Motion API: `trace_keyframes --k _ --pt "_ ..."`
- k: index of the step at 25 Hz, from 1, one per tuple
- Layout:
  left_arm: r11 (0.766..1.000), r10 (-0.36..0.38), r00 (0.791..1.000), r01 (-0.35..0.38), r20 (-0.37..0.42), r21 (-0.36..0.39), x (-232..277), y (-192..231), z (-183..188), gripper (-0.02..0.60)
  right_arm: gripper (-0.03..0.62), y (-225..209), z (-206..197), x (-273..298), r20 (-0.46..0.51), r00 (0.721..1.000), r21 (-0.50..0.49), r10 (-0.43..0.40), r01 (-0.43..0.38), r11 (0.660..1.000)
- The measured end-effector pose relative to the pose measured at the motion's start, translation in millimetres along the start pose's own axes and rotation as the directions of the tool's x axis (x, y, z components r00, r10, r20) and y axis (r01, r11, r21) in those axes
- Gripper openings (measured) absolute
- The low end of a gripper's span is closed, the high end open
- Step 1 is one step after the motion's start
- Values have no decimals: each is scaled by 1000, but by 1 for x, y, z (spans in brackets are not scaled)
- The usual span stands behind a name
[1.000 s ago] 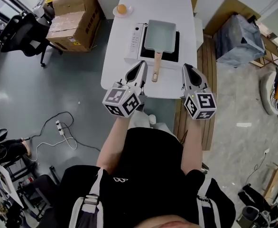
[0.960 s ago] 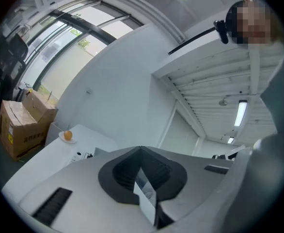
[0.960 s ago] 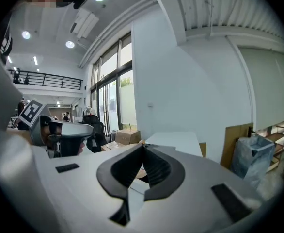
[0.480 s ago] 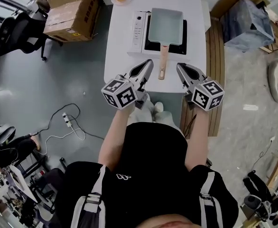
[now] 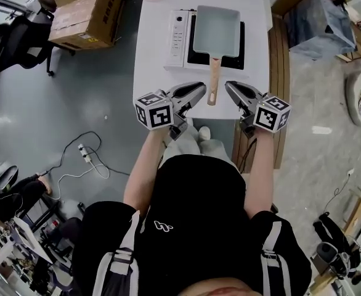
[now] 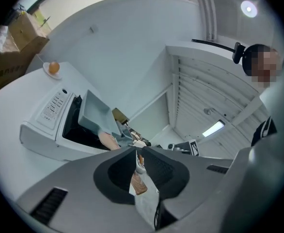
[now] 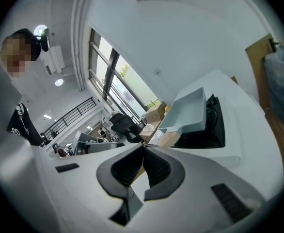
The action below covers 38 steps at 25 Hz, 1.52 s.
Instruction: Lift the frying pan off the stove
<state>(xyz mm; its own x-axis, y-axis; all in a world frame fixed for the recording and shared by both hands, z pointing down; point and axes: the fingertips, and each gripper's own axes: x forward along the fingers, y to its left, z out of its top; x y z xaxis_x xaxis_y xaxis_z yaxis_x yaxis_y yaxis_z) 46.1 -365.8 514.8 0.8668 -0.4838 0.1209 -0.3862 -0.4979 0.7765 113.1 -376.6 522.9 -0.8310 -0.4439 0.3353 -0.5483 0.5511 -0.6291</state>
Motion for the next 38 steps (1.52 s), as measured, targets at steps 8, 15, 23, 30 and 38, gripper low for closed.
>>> trace_keyframes --k 8,15,23,30,38 --pt "997 -63 989 58 -135 -46 12 12 -21 137 87 -17 -15 19 -11 996 164 84 -81 983" --pt "991 -126 953 109 -275 -74 24 16 -46 187 165 -28 -23 41 -34 988 276 150 -135 952" --pt "981 -174 936 136 -306 -140 37 20 -58 189 163 -23 -23 53 -53 973 318 227 -199 927" --pt "959 -238 931 179 -278 -221 39 18 -58 178 164 -21 -23 57 -20 961 383 277 -249 890" --pt "977 -209 919 182 -333 -112 44 15 -61 183 158 -16 -21 58 19 949 388 314 -296 873"
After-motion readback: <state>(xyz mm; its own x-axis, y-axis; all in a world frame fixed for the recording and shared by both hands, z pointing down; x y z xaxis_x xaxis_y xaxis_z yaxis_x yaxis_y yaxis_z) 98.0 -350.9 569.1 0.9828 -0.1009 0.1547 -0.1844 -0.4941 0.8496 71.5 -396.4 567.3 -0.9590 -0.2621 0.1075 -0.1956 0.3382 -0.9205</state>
